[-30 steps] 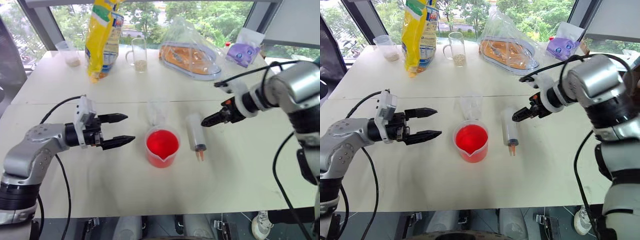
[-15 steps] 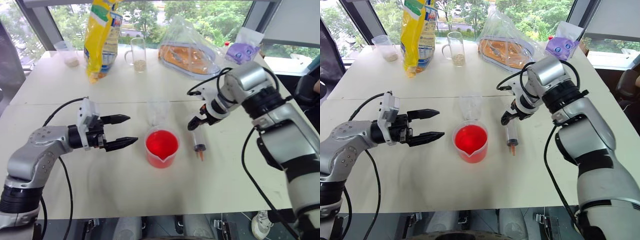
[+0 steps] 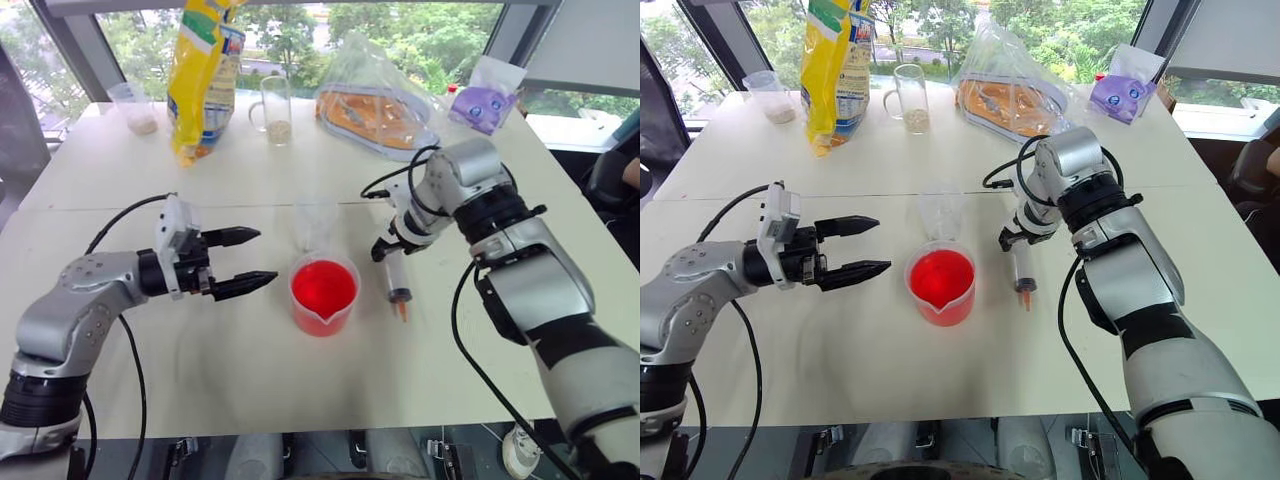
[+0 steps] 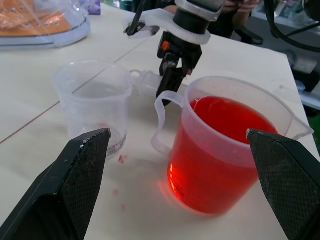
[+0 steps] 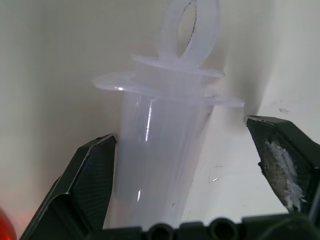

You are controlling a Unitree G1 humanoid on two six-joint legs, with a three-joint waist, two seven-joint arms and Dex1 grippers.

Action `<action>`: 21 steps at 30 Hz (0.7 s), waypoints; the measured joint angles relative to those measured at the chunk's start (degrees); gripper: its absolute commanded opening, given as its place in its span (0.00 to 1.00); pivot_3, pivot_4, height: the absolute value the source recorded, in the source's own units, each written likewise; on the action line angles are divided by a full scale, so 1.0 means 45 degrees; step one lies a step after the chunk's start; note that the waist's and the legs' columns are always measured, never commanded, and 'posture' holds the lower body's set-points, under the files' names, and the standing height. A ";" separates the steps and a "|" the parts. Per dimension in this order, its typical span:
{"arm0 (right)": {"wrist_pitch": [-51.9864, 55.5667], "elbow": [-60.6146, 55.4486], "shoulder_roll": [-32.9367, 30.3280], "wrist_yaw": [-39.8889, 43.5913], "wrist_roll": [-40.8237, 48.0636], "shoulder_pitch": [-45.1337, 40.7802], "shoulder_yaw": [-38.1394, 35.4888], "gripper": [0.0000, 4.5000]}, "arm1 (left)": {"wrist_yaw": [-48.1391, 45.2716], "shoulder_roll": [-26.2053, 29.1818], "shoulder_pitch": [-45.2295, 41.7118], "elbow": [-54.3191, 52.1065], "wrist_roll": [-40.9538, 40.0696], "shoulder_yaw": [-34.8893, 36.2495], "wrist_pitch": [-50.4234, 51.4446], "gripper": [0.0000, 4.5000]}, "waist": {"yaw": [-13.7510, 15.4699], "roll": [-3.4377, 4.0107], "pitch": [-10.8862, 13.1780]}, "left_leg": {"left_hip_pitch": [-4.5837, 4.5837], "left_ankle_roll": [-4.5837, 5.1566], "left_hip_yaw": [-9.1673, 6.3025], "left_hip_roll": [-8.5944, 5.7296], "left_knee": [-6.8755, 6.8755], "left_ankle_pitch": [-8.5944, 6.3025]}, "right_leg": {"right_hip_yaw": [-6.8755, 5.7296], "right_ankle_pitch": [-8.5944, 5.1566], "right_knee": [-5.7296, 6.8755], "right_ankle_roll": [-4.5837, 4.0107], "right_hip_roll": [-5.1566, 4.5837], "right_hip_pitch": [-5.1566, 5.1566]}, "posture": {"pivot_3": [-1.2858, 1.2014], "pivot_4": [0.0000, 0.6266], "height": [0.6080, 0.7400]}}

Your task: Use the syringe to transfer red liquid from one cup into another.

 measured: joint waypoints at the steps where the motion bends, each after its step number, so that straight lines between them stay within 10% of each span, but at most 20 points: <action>1: 0.0001 -0.0227 0.0063 -0.0174 0.0166 0.0115 -0.0011 0.61 | 0.0016 -0.0041 -0.0067 0.0008 0.0007 -0.0013 0.0000 1.00 | -0.0002 -0.0009 -0.0006 | 0.0005 0.0000 -0.0001 0.0002 0.0000 0.0000 | 0.0000 0.0000 0.0000 0.0000 0.0002 0.0004 | 0.52 0.24 1.00; 4: 0.0001 -0.0860 0.0133 -0.0755 0.0628 0.0446 0.0050 0.32 | 0.0027 -0.0118 -0.0167 0.0033 0.0058 -0.0032 -0.0001 1.00 | -0.0009 -0.0051 -0.0036 | 0.0020 0.0001 -0.0003 0.0004 0.0002 0.0001 | 0.0001 0.0000 0.0000 -0.0002 0.0003 0.0022 | 0.52 0.24 1.00; 21: -0.0007 -0.5840 -0.3708 -0.1901 0.4835 0.2238 -0.2305 0.32 | -0.0633 -0.0149 -0.1468 0.1533 0.0535 -0.0095 -0.0254 1.00 | 0.0050 -0.0127 -0.0078 | -0.0098 0.0045 -0.0011 -0.0001 -0.0003 -0.0026 | -0.0007 0.0007 -0.0051 0.0015 -0.0001 -0.0060 | 0.52 0.24 1.00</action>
